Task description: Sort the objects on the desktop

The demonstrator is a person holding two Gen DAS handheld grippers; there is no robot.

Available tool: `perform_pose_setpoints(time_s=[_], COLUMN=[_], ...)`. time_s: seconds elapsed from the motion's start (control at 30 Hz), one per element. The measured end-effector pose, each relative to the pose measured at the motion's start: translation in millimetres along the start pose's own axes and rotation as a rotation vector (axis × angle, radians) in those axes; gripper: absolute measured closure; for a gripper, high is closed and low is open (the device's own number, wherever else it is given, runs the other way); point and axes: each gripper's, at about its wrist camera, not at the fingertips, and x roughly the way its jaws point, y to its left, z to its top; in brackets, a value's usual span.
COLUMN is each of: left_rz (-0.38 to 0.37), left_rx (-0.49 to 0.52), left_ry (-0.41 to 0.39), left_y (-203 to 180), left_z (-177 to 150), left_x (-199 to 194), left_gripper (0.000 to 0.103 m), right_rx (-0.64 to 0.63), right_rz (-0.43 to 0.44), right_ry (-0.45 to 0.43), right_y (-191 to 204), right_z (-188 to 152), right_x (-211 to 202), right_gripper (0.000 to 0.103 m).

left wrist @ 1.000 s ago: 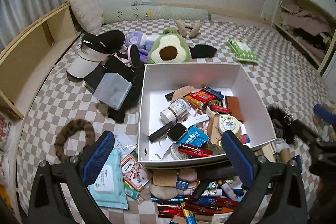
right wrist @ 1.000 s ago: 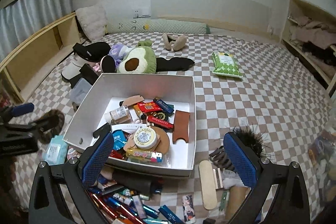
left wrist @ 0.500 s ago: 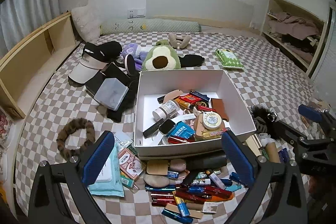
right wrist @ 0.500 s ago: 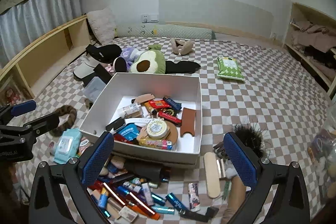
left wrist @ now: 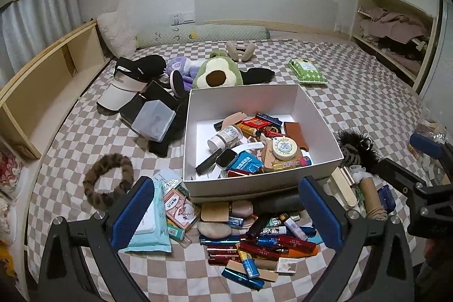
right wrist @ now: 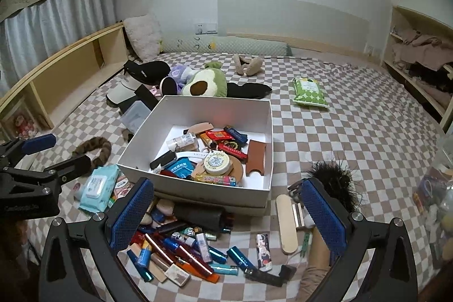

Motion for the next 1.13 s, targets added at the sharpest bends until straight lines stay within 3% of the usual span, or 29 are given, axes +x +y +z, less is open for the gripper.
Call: perform_pose_setpoints(time_s=[1.13], left_rz=[-0.011], left_rx=[0.018], left_ry=[0.005], left_y=[1.5], left_z=[-8.7], left_x=[-6.5], left_gripper=[0.000], right_rx=[-0.016], right_rz=[-0.009], right_ry=[0.017], right_y=[4.9], right_z=[-5.8], right_x=[0.7], right_gripper=[0.000])
